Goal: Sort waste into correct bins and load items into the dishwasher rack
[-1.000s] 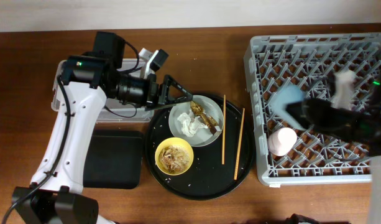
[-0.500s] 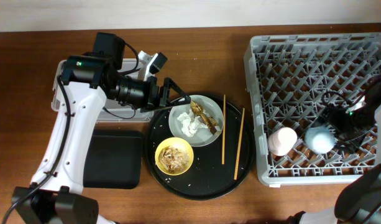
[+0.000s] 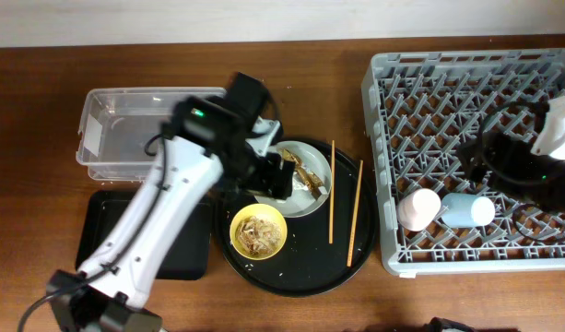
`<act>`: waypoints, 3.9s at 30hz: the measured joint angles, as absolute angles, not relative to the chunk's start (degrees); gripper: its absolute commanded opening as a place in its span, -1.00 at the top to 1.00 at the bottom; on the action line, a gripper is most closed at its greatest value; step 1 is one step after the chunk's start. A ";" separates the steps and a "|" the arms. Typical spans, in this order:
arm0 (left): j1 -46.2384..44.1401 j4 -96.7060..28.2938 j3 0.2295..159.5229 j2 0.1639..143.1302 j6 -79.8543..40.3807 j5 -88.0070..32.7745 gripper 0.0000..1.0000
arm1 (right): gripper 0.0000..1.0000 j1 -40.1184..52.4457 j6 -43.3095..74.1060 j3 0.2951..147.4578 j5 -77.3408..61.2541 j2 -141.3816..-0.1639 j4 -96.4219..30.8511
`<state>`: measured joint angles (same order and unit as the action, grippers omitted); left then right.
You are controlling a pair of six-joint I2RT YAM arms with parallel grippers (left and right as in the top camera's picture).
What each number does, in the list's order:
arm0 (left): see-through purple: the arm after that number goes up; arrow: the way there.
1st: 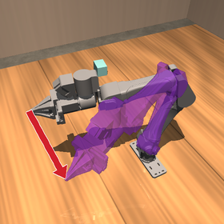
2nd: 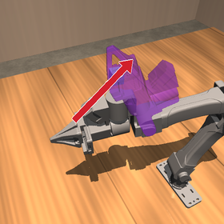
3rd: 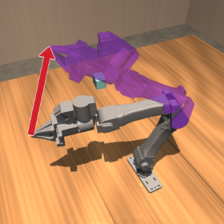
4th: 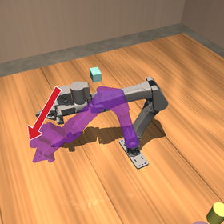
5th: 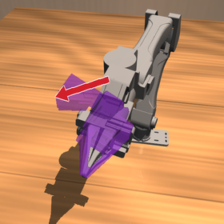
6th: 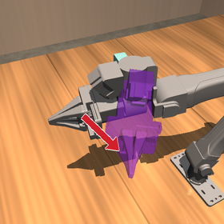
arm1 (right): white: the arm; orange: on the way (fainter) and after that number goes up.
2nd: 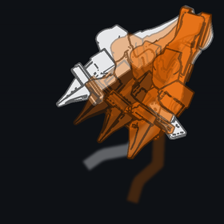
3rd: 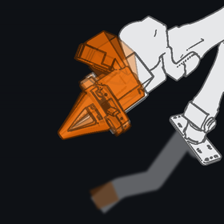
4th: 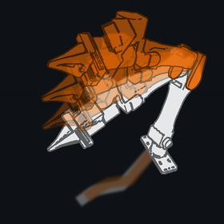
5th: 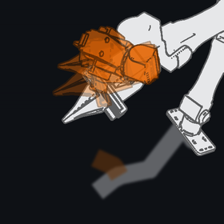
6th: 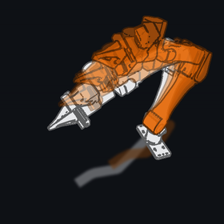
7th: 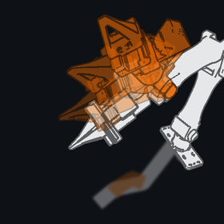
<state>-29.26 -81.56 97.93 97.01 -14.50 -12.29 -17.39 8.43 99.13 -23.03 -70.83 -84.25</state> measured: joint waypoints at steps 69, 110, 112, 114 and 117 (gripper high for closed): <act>37.95 -42.39 37.95 80.14 9.67 -86.21 0.99 | -0.75 -17.15 8.34 99.11 -21.93 -71.64 -86.35; 31.97 -44.97 37.89 79.83 4.67 -79.99 0.99 | -0.79 -17.15 8.32 99.11 -21.93 -71.64 -86.35; 24.77 -44.73 40.69 77.82 1.56 -76.34 1.00 | -0.79 -17.15 8.32 99.11 -21.93 -71.64 -86.26; 16.05 -38.39 46.81 74.59 -5.26 -71.18 0.99 | -0.79 -17.15 8.34 99.11 -21.91 -71.64 -86.00; -3.01 -18.41 54.15 72.34 -18.41 -60.97 0.99 | -0.79 -17.15 8.34 99.11 -21.78 -71.64 -85.91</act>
